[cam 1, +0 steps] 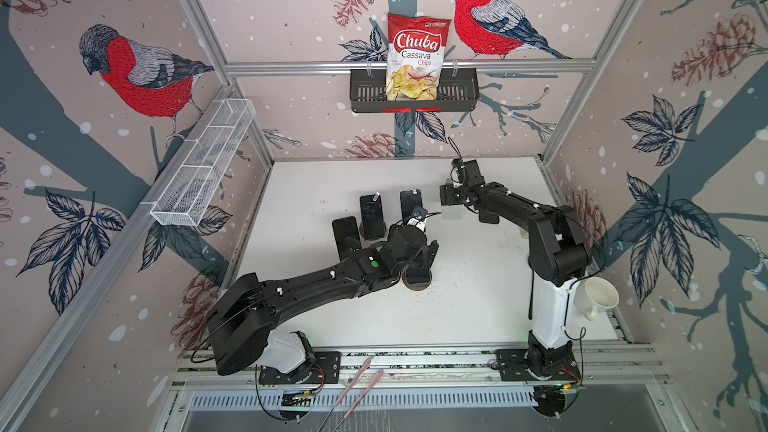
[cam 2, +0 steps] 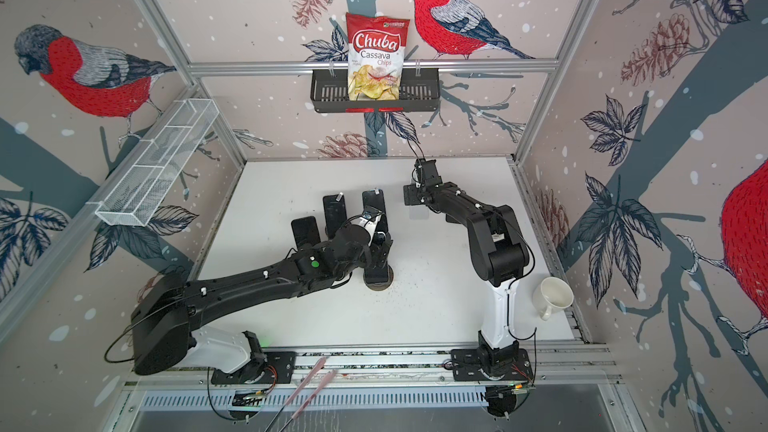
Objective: Remove the phone from the phone stand
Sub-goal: Place the phone stand at the top-center of the table.
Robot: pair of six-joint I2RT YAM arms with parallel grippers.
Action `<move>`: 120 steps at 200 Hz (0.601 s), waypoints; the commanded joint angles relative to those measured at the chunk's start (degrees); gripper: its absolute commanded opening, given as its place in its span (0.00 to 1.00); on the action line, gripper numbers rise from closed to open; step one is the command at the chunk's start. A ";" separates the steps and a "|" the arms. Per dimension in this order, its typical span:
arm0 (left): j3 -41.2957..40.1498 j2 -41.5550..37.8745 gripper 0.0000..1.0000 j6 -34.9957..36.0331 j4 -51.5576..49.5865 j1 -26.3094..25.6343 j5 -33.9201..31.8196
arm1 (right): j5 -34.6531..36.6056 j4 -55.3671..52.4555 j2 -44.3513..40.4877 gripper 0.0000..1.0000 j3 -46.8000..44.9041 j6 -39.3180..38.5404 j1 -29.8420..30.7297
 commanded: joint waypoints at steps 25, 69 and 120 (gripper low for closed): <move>-0.41 -0.70 0.94 -0.43 1.45 0.30 -1.18 | 0.88 -1.08 -3.12 0.99 0.11 0.72 0.02; -1.97 -2.01 0.97 -4.14 1.84 1.17 -2.84 | 0.66 -2.63 -7.52 0.99 -1.93 1.21 -0.02; -4.48 -5.03 0.97 -7.25 1.11 2.66 -0.66 | -0.28 -2.00 -16.45 1.00 -9.03 1.52 1.14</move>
